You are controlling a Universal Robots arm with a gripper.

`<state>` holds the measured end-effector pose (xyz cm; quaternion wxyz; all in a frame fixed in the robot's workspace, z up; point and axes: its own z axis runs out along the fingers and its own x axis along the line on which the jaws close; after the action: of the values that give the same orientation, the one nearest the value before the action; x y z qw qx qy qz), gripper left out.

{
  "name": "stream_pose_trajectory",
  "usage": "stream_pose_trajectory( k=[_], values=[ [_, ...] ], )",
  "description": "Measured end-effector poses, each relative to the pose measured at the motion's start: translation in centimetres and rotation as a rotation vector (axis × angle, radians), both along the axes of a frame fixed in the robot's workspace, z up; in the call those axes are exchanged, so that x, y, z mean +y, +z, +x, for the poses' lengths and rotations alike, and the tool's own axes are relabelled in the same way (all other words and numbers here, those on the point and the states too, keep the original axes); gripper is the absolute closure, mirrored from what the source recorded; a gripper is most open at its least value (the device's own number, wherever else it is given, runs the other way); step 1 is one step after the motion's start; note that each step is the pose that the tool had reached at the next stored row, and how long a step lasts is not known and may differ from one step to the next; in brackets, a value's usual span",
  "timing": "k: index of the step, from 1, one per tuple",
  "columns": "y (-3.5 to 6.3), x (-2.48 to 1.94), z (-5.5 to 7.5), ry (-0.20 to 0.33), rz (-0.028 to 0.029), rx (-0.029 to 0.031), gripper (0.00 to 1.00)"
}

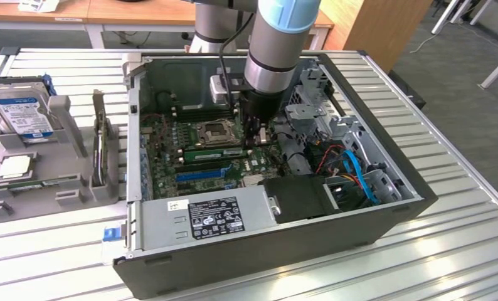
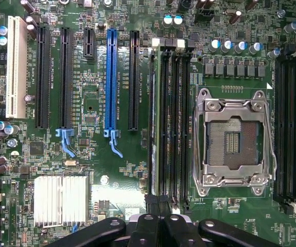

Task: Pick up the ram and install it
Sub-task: 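Press down the ram until it locks into place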

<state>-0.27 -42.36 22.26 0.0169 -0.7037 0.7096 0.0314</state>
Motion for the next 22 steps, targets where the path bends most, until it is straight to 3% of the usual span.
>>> stream_pose_trajectory(
  k=[10, 22],
  values=[
    [0.02, 0.01, 0.0, 0.0, 0.0007, 0.0, 0.9],
    [1.49, 0.0, 0.0, 0.0, 0.0002, 0.0, 0.9]
  ],
)
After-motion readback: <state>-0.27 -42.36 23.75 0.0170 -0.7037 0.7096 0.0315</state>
